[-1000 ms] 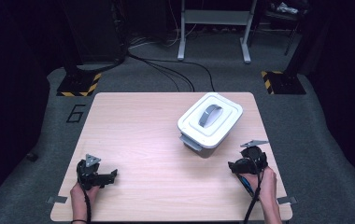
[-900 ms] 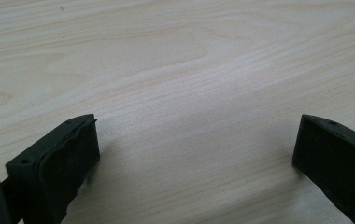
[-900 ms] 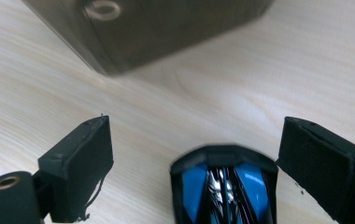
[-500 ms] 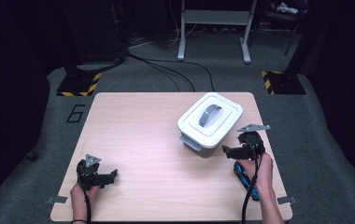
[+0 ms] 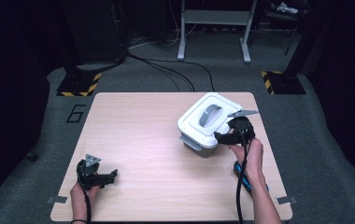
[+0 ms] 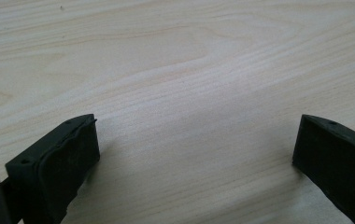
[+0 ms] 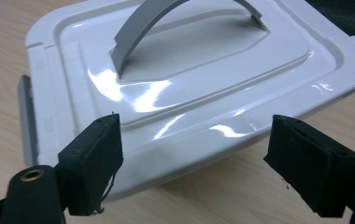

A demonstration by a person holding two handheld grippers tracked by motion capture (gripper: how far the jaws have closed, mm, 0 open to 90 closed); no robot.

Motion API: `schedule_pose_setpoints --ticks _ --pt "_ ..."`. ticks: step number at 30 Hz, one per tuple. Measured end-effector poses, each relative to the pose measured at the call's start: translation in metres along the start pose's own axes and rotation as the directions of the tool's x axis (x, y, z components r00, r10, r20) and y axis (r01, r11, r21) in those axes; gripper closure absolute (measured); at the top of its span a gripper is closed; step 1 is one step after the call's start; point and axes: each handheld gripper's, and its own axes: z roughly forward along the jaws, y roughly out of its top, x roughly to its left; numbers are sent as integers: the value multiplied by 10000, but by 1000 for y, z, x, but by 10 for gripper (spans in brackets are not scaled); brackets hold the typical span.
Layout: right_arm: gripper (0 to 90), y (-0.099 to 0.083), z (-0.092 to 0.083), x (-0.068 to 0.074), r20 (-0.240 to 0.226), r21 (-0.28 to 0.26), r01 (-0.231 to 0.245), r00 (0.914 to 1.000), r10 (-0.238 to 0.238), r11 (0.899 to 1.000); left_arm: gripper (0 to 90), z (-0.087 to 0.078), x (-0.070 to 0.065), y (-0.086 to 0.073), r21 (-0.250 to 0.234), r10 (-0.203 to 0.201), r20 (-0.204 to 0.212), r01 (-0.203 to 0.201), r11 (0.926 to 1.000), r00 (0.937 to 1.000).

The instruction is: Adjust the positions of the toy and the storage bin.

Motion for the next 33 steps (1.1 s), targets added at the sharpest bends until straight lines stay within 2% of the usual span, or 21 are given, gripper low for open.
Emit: schedule_pose_setpoints --ticks 7,9,10,12,15,16,21,23,26,30,33 --pt "245 3 15 -20 471 162 -707 9964 699 9974 8 0 0 0 -7 40 106 -40 10000 9999" --pt "244 3 17 -23 462 157 -760 9961 752 9970 9 0 0 0 35 116 164 -117 9999 9998" --pt "263 3 21 -29 317 179 -975 9948 969 9951 9 0 0 1 35 182 282 -183 9998 9994" --pt "272 5 26 -33 223 125 -1087 9939 1084 9940 9 1 0 1 16 239 342 -240 9997 9991" --pt "302 7 28 -38 319 78 -1090 9936 1087 9940 9 2 1 2 -6 331 463 -332 9995 9984" --pt "318 9 29 -41 296 111 -1280 9914 1277 9917 8 2 2 2 39 469 542 -472 9989 9974" --pt "333 8 30 -48 138 64 -1300 9914 1299 9915 9 1 3 3 146 514 597 -524 9985 9969" --pt "341 9 30 -47 95 90 -1258 9920 1257 9920 9 2 3 2 29 487 558 -489 9988 9973" --pt "365 10 31 -46 26 37 -883 9961 883 9961 9 2 3 2 29 495 558 -498 9988 9972" --pt "383 15 35 -42 -402 94 -538 9977 541 9985 9 2 3 2 21 497 579 -499 9988 9971" --pt "389 16 36 -41 -543 149 -561 9969 568 9983 9 2 3 2 42 500 588 -503 9987 9970"
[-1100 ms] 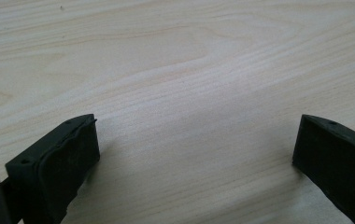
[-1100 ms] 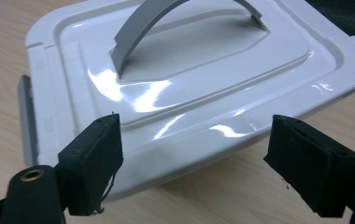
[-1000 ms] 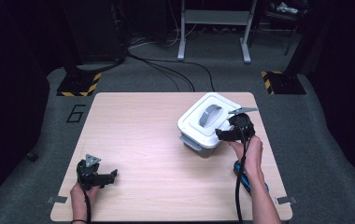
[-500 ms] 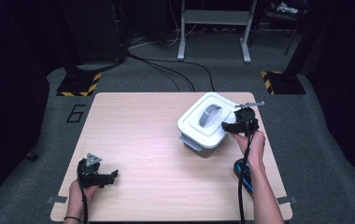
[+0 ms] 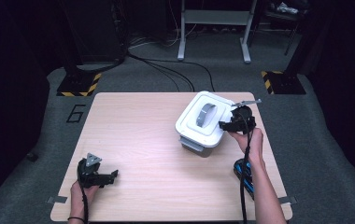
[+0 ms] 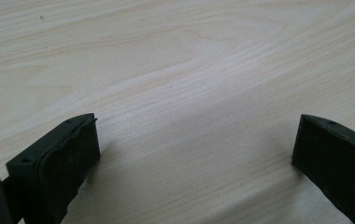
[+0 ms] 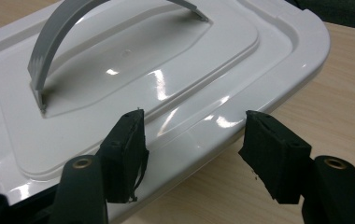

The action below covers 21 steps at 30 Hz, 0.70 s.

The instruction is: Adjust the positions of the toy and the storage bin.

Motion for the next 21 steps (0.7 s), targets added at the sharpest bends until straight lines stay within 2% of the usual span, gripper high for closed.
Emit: schedule_pose_setpoints --ticks 7,12,13,15,17,18,20,21 --pt "446 4 4 7 -239 42 477 9986 -476 9989 9 1 0 0 -68 -13 -42 13 10000 10000" --pt "455 6 4 12 -59 61 515 9987 -515 9987 8 0 0 0 -63 -8 -38 8 10000 10000" --pt "422 6 4 12 -127 99 463 9989 -462 9989 8 0 0 0 -62 -4 -54 4 10000 10000" --pt "372 6 4 14 104 159 283 9995 -285 9995 9 0 -1 -1 -59 -21 -56 20 10000 10000" --pt "341 6 1 18 31 -53 122 9999 -122 9999 8 0 -1 -1 -66 -26 -65 26 10000 10000" --pt "298 7 -1 22 134 -38 176 9998 -175 9998 8 0 -1 -1 -68 -34 -60 34 10000 10000" --pt "279 10 -2 31 154 -25 276 9995 -276 9996 8 0 -1 -1 -66 -34 -62 33 10000 10000" --pt "249 13 -2 42 249 -131 425 9988 -422 9990 8 0 -1 -1 -69 -41 -73 40 10000 10000"
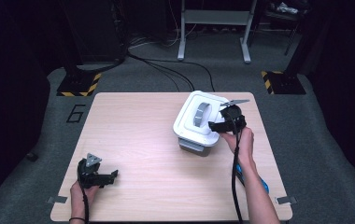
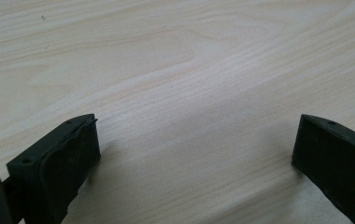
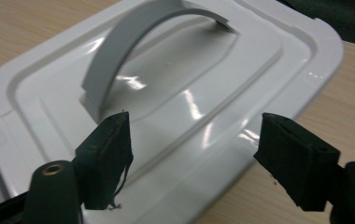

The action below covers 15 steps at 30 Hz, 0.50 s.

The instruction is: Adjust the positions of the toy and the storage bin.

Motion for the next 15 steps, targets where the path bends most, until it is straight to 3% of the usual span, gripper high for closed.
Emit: schedule_pose_setpoints --ticks 9,10,15 --pt "242 12 11 34 126 -186 93 9999 -90 9998 8 0 0 0 -3 -2 -6 2 10000 10000" --pt "230 15 13 41 290 -186 191 9994 -185 9996 9 0 0 0 -1 -4 -5 4 10000 10000" --pt "242 22 20 52 577 -142 208 9981 -200 9997 8 0 0 0 -3 -10 16 10 10000 10000"
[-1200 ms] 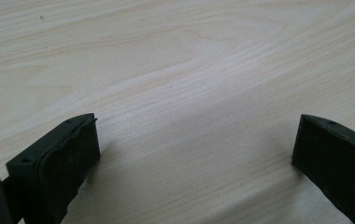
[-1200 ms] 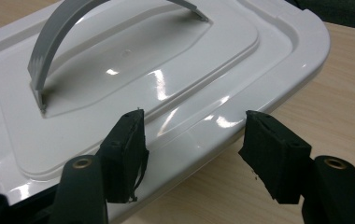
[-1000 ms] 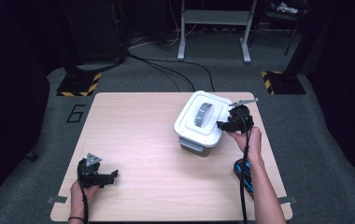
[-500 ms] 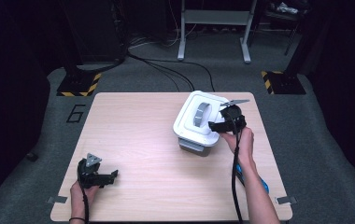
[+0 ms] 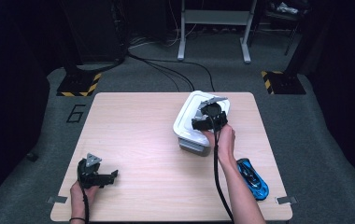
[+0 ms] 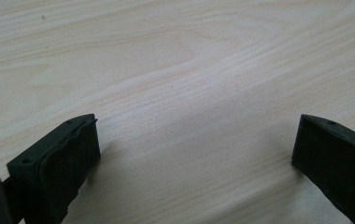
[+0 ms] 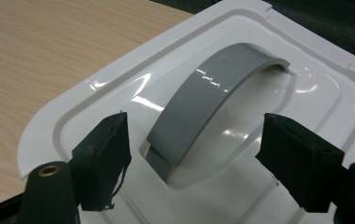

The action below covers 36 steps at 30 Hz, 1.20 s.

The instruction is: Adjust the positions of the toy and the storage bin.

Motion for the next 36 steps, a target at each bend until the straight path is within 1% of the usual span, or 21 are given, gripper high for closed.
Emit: schedule_pose_setpoints --ticks 1,3,4,5,6,7,8,9,10,13,15,16,17,18,20,21,28,33,34,35,36 --pt "257 2 2 2 42 24 47 10000 -47 10000 8 0 0 0 2 1 1 -1 10000 10000" --pt "326 4 5 6 268 104 152 9995 -154 9998 9 0 0 0 0 -1 3 1 10000 10000" --pt "358 5 7 6 427 76 365 9984 -368 9993 9 0 0 0 0 -4 3 4 10000 10000" --pt "408 5 8 7 432 88 375 9983 -378 9993 9 0 0 0 2 -2 6 2 10000 10000" --pt "438 4 8 7 379 128 433 9983 -437 9990 9 0 0 0 3 -11 12 11 10000 10000" --pt "465 4 8 8 350 119 494 9981 -498 9987 9 0 0 0 28 -8 33 8 10000 10000" --pt "465 4 8 8 350 119 494 9981 -498 9987 9 0 0 0 28 -8 33 8 10000 10000" --pt "500 3 8 10 327 125 675 9972 -679 9976 9 0 0 0 8 -11 13 11 10000 10000" --pt "500 3 8 10 327 125 675 9972 -679 9976 9 0 0 0 8 -11 13 11 10000 10000" --pt "525 2 8 10 332 172 925 9951 -931 9956 9 0 0 0 16 -13 14 13 10000 10000" --pt "542 0 7 10 224 299 944 9952 -951 9951 9 0 0 0 52 -2 42 2 10000 10000" --pt "549 -1 7 9 201 285 1054 9942 -1060 9940 9 0 0 0 52 -3 43 3 10000 10000" --pt "553 -1 6 9 174 325 991 9949 -997 9945 9 0 0 0 52 -3 44 3 10000 10000" --pt "561 -2 5 7 57 415 1062 9943 -1065 9935 9 0 0 0 51 -1 43 1 10000 10000" --pt "563 -2 5 6 24 492 1142 9934 -1144 9922 9 0 0 0 52 -3 43 3 10000 10000" --pt "566 -3 4 4 -70 616 1230 9924 -1228 9905 9 0 0 0 50 -3 44 2 10000 10000" --pt "585 -8 -3 -2 -176 732 1317 9913 -1308 9886 9 0 0 0 54 0 43 0 10000 10000" --pt "599 -13 -9 -9 -177 876 1356 9907 -1345 9869 9 0 0 0 53 -1 42 1 10000 10000" --pt "585 -14 -11 -11 -78 908 1380 9904 -1379 9863 9 0 0 0 52 -1 41 1 10000 10000" --pt "585 -14 -11 -11 -78 908 1380 9904 -1379 9863 9 0 0 0 50 -3 42 3 10000 10000" --pt "562 -14 -12 -12 3 902 1330 9910 -1336 9870 9 0 0 0 52 -1 42 0 10000 10000"
